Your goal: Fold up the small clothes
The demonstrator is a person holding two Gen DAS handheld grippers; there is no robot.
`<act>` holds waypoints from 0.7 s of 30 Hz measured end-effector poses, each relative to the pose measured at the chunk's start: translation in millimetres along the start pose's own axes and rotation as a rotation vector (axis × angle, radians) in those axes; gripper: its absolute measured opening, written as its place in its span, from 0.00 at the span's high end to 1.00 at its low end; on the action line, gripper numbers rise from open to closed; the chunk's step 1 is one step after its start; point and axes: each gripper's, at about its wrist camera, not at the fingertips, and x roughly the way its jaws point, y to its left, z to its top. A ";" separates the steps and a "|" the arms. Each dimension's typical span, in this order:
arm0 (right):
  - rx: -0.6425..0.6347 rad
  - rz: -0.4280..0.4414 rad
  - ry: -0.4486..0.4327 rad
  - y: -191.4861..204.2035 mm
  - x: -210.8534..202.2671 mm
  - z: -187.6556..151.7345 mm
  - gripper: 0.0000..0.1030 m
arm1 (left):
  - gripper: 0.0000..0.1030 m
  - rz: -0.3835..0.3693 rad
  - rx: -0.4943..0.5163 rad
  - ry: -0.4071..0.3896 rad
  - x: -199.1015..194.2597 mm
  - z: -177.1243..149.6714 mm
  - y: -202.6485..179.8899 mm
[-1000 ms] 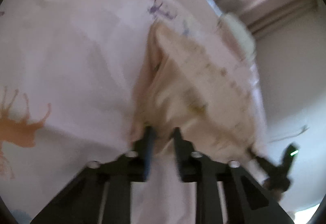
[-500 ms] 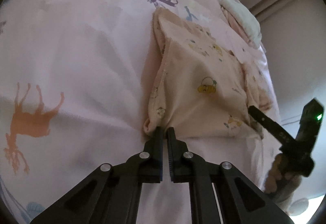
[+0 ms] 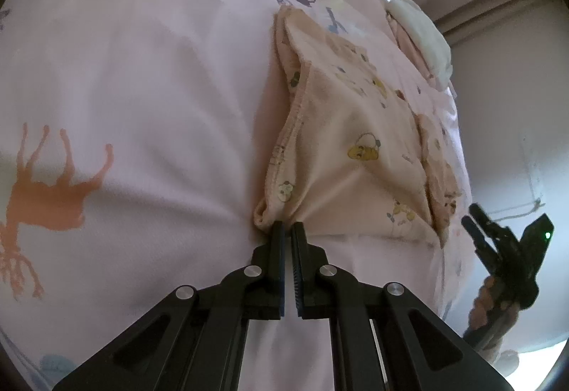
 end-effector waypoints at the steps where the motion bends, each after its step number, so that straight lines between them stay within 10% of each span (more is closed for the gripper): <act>1: -0.037 0.004 -0.014 11.9 3.4 -2.1 0.30 | 0.92 -0.004 -0.004 0.000 0.7 0.7 0.3; 2: -0.092 0.002 -0.023 28.4 7.3 -5.6 0.20 | 0.92 -0.008 -0.009 0.000 0.9 0.3 1.0; 7: -0.425 -0.113 0.026 84.6 43.1 -19.3 0.27 | 0.92 -0.019 -0.016 0.002 0.8 -0.5 2.1; 10: -0.545 -0.271 0.087 88.5 70.5 -32.7 0.76 | 0.92 -0.035 -0.028 0.011 1.1 0.9 5.0; 11: -0.507 -0.274 0.101 77.9 70.2 -30.5 0.92 | 0.92 -0.042 -0.035 0.016 1.4 1.4 6.0; 18: -0.100 -0.206 -0.007 -3.0 26.5 5.8 0.92 | 0.92 -0.064 -0.055 0.029 1.5 2.1 9.7; 21: -0.028 -0.360 -0.050 -43.2 8.3 9.0 0.97 | 0.92 -0.062 -0.054 0.029 1.6 2.2 9.7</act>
